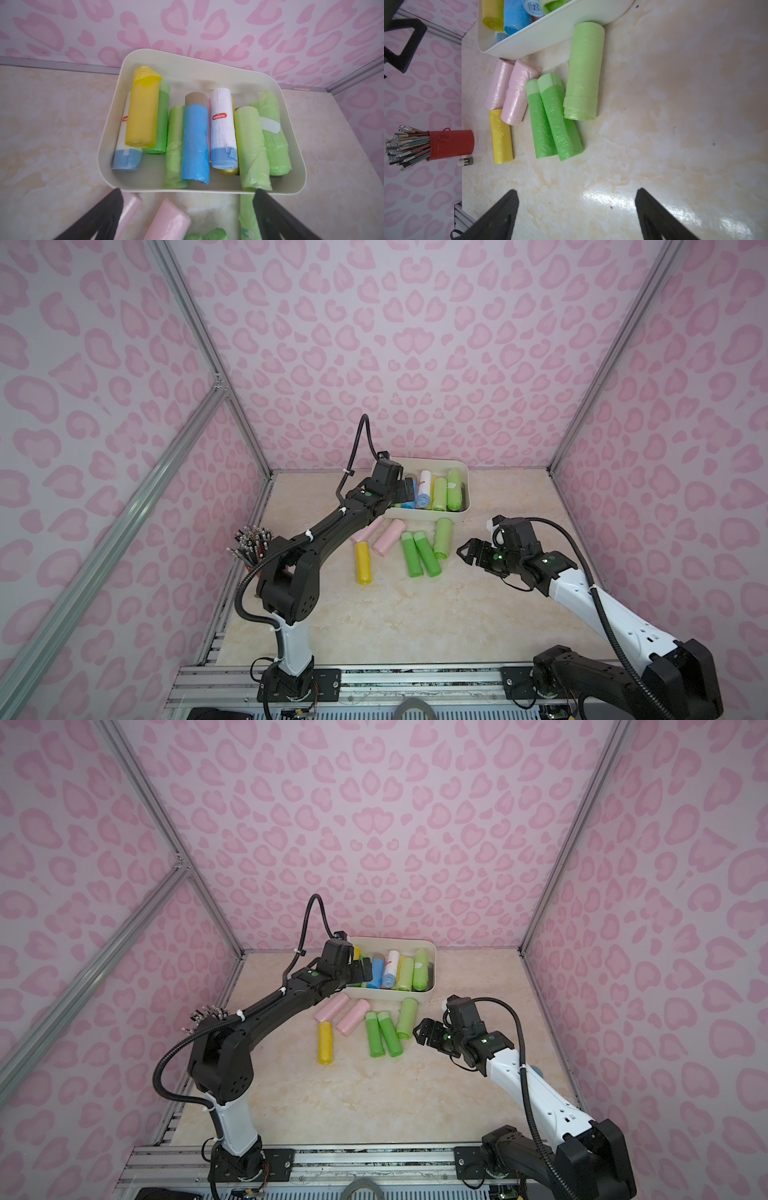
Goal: Put the roll of trash bags into the storage box
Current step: Place the roll of trash bags in the storage box, then pick up the roll of trash bags from the center of the board.
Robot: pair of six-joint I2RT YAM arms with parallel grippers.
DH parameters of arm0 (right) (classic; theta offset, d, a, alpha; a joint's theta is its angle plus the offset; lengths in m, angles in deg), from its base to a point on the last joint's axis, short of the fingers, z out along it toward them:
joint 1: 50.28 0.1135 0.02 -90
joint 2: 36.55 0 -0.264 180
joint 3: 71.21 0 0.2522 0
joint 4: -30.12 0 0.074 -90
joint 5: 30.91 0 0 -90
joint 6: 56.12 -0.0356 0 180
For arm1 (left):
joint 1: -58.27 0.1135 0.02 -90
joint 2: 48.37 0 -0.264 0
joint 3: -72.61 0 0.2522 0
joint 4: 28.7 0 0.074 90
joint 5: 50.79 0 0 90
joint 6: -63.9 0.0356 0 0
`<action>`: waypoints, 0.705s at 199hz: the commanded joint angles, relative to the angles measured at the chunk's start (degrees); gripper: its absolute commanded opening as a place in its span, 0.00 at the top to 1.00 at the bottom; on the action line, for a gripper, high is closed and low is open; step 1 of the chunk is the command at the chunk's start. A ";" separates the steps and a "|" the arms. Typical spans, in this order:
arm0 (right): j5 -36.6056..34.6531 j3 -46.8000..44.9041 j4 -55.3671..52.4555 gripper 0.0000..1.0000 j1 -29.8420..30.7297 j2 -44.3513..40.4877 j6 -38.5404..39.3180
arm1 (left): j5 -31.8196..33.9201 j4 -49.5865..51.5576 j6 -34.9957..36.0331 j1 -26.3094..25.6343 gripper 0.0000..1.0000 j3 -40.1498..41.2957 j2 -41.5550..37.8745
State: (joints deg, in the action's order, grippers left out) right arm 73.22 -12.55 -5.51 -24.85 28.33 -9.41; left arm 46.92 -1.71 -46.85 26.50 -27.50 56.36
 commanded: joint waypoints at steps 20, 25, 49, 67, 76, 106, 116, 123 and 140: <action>0.13 -0.85 1.13 0.11 -0.03 -2.22 0.65 | 5.40 -5.50 -1.96 -0.22 0.00 12.83 -9.96; 0.11 -0.91 1.13 0.11 -0.03 -2.58 0.66 | 5.67 -5.50 -2.13 -0.22 0.00 14.22 -11.05; -0.51 -1.00 0.97 0.11 -0.03 -3.69 0.27 | 7.50 -4.73 -3.17 -0.13 0.00 20.24 -14.97; 0.46 -1.20 1.81 0.11 0.06 -3.66 0.05 | 9.60 -4.07 -4.43 0.28 0.00 24.95 -17.93; 1.25 -1.39 2.32 0.10 0.06 -3.41 0.05 | 9.87 -4.30 -5.18 0.85 0.01 27.60 -19.78; 2.60 -1.22 3.33 0.11 0.14 -1.41 0.57 | 9.78 -4.82 -8.07 3.88 0.05 35.08 -23.99; 2.95 -0.96 3.90 0.11 0.15 -0.48 0.57 | 9.19 -4.58 -8.16 4.55 0.05 36.14 -24.39; 3.37 -0.87 4.28 0.10 0.15 0.13 0.50 | 8.71 -4.47 -8.23 4.81 0.05 36.84 -24.55; 4.32 -0.53 5.24 0.11 0.32 1.71 0.31 | 7.56 -4.43 -8.59 5.02 0.05 38.23 -24.82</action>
State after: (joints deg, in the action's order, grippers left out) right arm 75.58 -13.55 -2.56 -24.76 28.44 -9.17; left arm 55.38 -5.20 -54.17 31.23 9.18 32.18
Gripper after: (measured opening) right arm 0.895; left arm 0.948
